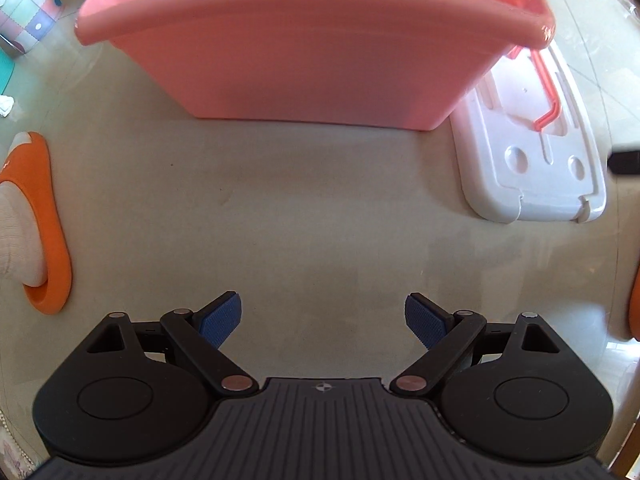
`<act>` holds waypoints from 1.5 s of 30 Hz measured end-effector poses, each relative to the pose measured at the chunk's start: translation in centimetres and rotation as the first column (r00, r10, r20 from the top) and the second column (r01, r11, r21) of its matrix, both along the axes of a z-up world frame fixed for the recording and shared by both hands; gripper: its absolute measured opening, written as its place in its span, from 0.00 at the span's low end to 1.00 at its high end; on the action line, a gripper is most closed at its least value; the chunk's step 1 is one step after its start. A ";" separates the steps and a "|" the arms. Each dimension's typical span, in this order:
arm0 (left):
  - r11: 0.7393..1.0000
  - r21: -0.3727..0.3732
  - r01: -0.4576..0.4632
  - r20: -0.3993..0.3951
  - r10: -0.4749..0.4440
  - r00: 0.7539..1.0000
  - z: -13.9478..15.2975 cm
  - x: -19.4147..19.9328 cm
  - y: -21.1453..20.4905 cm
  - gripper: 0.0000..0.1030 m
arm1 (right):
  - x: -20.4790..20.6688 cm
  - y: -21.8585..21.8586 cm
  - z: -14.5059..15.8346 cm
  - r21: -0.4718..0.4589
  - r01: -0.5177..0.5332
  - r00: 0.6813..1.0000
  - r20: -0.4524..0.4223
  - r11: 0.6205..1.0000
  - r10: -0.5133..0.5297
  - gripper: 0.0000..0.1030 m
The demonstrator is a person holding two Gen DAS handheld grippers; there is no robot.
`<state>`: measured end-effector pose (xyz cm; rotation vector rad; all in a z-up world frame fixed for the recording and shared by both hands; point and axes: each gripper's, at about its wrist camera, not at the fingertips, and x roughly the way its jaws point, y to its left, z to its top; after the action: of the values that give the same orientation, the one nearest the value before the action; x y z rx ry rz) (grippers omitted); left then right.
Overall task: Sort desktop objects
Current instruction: 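Withdraw the left gripper from the bin and back away, then close the right gripper on the pink handle of the white lid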
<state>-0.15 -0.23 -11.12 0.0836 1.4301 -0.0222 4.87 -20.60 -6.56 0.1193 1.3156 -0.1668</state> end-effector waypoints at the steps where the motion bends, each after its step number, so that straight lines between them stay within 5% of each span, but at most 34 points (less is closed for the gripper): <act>1: 1.000 0.006 0.002 -0.004 -0.002 1.000 -0.3 0.0 -0.1 0.89 | 0.7 0.0 0.0 -0.009 -0.029 1.000 -0.001 1.000 0.029 0.77; 5: 0.999 0.026 0.023 0.000 -0.023 1.000 -1.0 0.2 -0.7 0.89 | 3.5 -0.2 0.1 -0.050 -0.120 0.993 0.006 0.992 0.120 0.78; 22: 0.998 0.011 0.069 0.014 -0.070 0.997 -2.7 1.0 -1.9 0.89 | 11.5 -0.5 -4.1 -0.024 -0.191 0.981 -0.031 0.981 0.191 0.72; 45: 0.996 0.017 0.093 -0.005 -0.093 0.996 -2.4 1.6 -1.2 0.89 | 13.5 -2.2 -6.1 0.044 -0.128 0.989 -0.072 0.991 0.131 0.57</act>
<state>1.46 -1.38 -13.53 0.1645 1.4299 -0.0867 18.33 -22.81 -12.63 0.0616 1.3968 -0.0351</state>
